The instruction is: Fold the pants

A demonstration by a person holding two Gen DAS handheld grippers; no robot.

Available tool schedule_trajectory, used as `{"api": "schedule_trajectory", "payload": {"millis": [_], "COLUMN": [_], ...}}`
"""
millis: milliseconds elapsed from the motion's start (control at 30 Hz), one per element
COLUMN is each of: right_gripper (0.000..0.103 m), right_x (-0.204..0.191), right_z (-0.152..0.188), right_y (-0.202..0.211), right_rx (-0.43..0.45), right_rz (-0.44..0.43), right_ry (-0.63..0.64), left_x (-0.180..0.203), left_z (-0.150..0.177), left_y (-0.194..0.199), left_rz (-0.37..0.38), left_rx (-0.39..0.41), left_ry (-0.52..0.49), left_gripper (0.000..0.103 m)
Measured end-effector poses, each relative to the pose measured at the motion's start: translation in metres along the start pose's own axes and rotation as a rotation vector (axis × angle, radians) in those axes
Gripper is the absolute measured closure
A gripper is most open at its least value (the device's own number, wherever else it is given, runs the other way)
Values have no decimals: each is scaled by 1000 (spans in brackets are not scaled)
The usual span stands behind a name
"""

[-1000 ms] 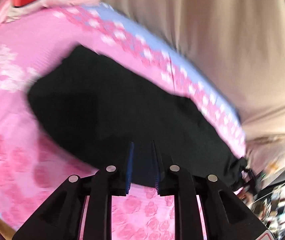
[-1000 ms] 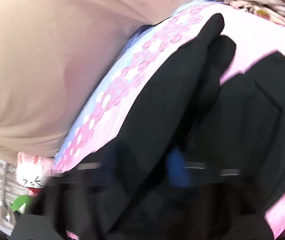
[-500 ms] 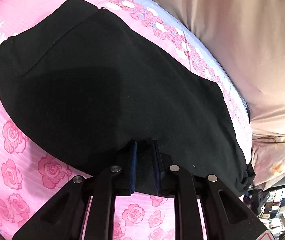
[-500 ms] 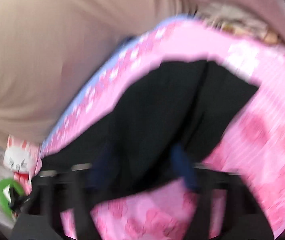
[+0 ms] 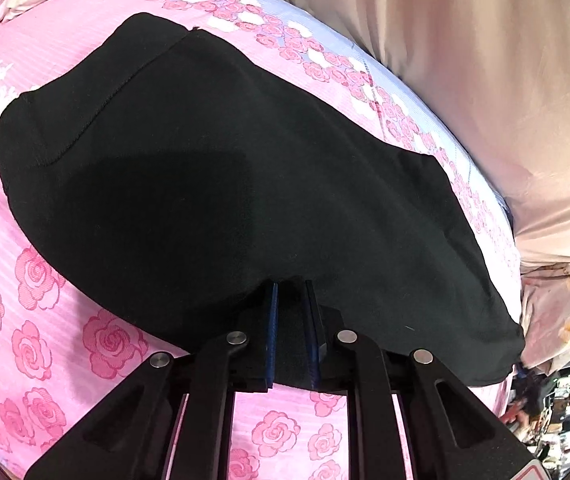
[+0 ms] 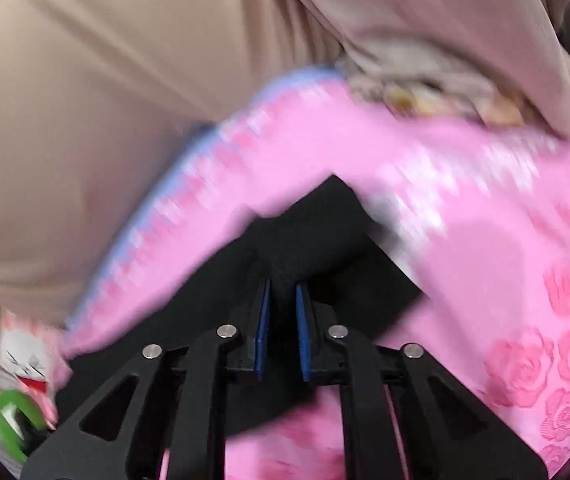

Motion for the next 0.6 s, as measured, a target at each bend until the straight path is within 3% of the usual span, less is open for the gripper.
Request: {"api": "schedule_trajectory", "payload": {"millis": [100,200,233,267,333,467,500,533,567,600], "right_gripper": [90,71,71,71,96,96,97,97,96,96], "right_x": [0,6,12,7,-6,-41,-43,-41,-27,-12], "right_z": [6,-4,-9,-13,-22,-42,-43,-40,-32,-23], "right_y": [3,-7,-16,-22,-22,20,26,24,5,-10], "right_rx": [-19,-28,-32,-43,-24,99,105,77,-26,-109], "right_rz": [-27,-43,-63,-90,-91,-234,-208,-120,-1,56], "right_ry": [-20,-88,-100,-100,-44,27,72,121,152,141], "left_x": [2,3,3,3,3,1,1,2,2,3], "left_z": [0,1,0,0,-1,-2,-2,-3,-2,-2], "left_y": [-1,0,-1,-1,-1,-2,-2,-2,-2,-3], "left_rz": [-1,-8,-9,-9,-8,6,9,9,8,9], "left_rx": [-8,-4,-3,-5,-10,-28,-33,-31,-30,-28], "left_ry": [5,1,3,8,16,22,20,21,15,9], "left_gripper": [89,89,89,89,89,89,89,89,89,89]}}
Point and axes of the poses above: each gripper's, at about its wrist camera, not at the fingertips, and y roughly against the way its jaws point, x to its right, z to its underside, the point moved 3 cm from there along -y, roughly the way its jaws point, and after that the axes turned 9 degrees about -z, right-handed, at the moved point
